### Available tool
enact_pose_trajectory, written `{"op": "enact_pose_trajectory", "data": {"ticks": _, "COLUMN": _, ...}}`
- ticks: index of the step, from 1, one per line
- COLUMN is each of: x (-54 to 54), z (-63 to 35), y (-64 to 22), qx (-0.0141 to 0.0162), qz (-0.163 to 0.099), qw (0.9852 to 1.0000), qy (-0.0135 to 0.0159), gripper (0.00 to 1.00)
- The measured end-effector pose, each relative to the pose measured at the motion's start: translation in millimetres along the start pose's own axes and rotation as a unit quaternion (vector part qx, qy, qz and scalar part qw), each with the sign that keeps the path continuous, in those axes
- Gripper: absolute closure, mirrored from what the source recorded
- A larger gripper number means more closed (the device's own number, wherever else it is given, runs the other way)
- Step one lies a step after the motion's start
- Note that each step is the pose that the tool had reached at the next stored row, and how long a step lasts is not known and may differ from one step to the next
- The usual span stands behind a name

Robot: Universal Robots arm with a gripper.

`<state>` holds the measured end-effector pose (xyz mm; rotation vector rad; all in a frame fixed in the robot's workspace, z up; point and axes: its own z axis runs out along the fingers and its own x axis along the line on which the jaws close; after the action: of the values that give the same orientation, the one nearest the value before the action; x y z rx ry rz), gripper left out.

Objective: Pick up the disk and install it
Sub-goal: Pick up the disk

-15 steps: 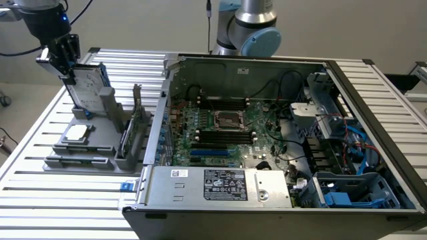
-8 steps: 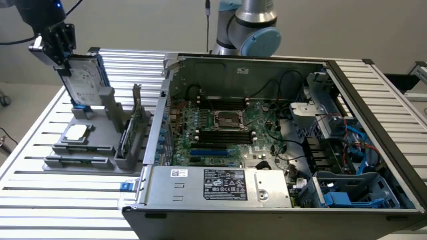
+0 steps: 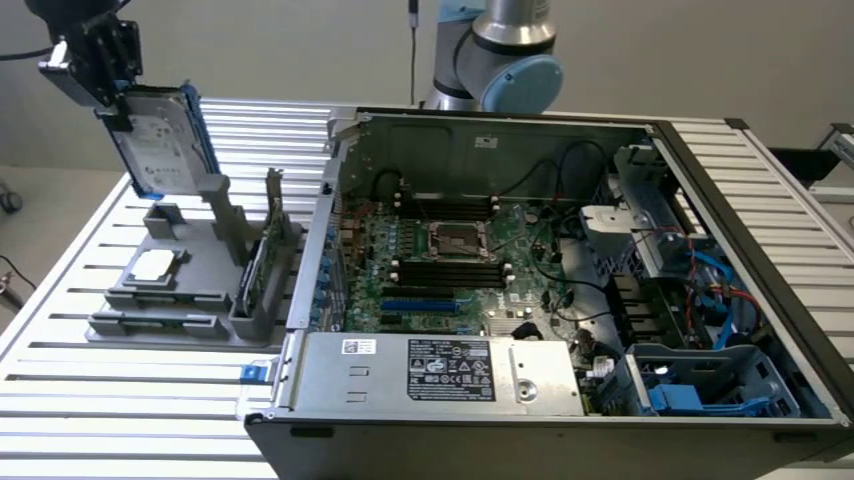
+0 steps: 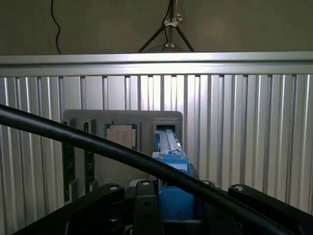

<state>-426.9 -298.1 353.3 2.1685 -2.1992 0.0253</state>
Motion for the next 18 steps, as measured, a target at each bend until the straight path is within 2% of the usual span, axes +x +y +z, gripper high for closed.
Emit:
{"op": "enact_pose_trajectory", "data": {"ticks": 7, "x": 3.1, "z": -31.7, "y": -5.8, "qx": 0.0000, "qz": -0.001, "qw": 1.0000, "qy": 0.0002, "gripper": 0.68}}
{"op": "enact_pose_trajectory", "data": {"ticks": 18, "x": 21.2, "z": -81.7, "y": -29.4, "qx": 0.0000, "qz": -0.001, "qw": 1.0000, "qy": 0.0002, "gripper": 0.68}}
